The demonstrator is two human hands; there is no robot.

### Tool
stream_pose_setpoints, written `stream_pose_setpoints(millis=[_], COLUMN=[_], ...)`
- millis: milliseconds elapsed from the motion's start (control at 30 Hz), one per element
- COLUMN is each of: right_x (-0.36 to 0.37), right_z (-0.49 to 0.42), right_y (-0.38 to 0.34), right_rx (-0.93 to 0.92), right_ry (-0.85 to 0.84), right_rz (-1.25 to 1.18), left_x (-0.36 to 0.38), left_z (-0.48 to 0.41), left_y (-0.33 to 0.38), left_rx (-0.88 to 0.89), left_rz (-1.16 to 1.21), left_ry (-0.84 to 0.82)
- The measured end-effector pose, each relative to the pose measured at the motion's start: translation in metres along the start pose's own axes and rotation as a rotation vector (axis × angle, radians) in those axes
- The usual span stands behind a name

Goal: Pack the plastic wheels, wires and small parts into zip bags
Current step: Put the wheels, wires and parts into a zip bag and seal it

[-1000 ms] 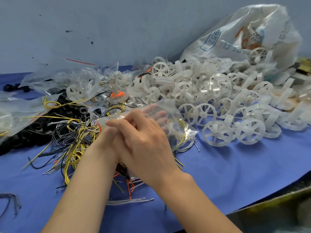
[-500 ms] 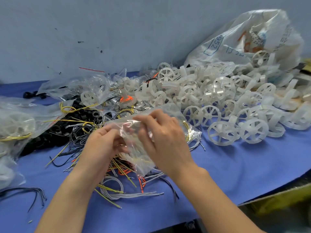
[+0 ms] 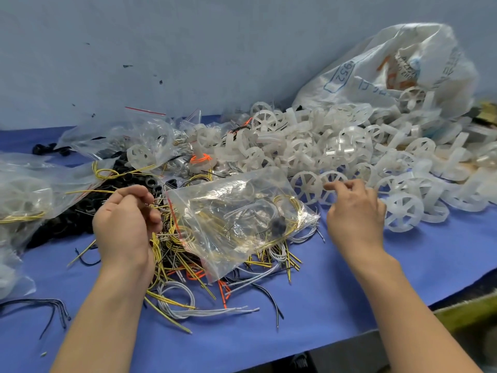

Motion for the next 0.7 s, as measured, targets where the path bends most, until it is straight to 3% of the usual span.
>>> stream_pose_setpoints(millis=[100, 233, 333, 400, 467, 533, 600, 700], right_x=[0.01, -0.009, -0.047, -0.061, -0.057, -0.036, -0.017, -0.006], right_z=[-0.002, 0.002, 0.009, 0.011, 0.009, 0.01, 0.018, 0.033], right_y=[0.005, 0.0, -0.009, -0.017, -0.032, -0.06, -0.089, -0.123], right_rx=[0.01, 0.003, -0.085, -0.159, -0.185, -0.153, -0.123, -0.155], right_ry=[-0.096, -0.012, 0.197, 0.193, 0.036, -0.269, -0.541, -0.789], right_rz=[0.061, -0.03, -0.333, -0.75, -1.22, -1.569, -1.755, -1.861], left_x=[-0.001, -0.006, -0.008, -0.002, 0.013, 0.037, 0.064, 0.095], left_z=[0.0, 0.0, 0.001, 0.007, 0.016, 0.029, 0.044, 0.065], left_y=[0.0, 0.0, 0.01, 0.025, 0.04, 0.05, 0.053, 0.051], left_rx=[0.009, 0.028, 0.109, 0.217, 0.338, 0.435, 0.515, 0.621], left_rz=[-0.007, -0.006, -0.031, -0.096, -0.179, -0.287, -0.429, -0.688], left_ry=[0.023, 0.064, 0.09, 0.08, 0.008, -0.121, -0.276, -0.467])
Point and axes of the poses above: each hand's wrist, its own z-axis away from the middle knuckle, its own x-axis out of the palm, y = z × x, the point moved 10 cm from there along -z, towards the middle knuckle, and after that the axes turned 10 degrees about -y, right-handed, at the moved point
